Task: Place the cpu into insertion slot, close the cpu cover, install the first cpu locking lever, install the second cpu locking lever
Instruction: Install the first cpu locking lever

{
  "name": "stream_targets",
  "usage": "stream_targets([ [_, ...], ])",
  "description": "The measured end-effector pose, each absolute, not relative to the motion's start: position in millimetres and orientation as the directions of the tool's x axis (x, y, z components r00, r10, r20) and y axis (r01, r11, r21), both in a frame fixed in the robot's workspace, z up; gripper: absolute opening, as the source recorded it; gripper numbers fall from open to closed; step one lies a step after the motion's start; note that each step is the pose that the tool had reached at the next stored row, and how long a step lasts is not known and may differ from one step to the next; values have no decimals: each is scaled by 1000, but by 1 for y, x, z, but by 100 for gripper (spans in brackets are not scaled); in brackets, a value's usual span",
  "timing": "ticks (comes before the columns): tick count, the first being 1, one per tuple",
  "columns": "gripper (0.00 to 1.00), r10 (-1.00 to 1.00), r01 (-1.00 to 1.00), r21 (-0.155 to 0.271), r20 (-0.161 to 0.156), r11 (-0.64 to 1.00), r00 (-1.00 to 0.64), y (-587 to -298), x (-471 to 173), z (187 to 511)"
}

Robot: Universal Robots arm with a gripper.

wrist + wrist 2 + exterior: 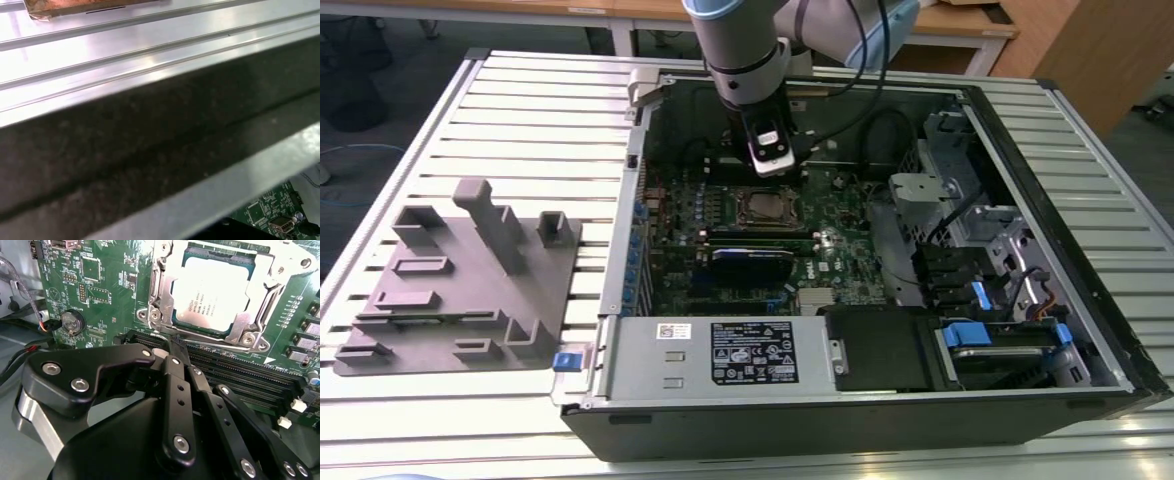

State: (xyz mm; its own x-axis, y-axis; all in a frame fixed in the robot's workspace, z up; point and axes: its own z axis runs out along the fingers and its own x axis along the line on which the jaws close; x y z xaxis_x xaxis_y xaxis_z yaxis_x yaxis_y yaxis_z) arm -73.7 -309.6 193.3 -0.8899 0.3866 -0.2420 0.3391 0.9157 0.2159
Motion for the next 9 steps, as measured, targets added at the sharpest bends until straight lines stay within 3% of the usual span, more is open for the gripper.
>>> stream_targets([
  [9, 11, 390, 339, 227, -238, 913, -890, -309, -76, 193],
])
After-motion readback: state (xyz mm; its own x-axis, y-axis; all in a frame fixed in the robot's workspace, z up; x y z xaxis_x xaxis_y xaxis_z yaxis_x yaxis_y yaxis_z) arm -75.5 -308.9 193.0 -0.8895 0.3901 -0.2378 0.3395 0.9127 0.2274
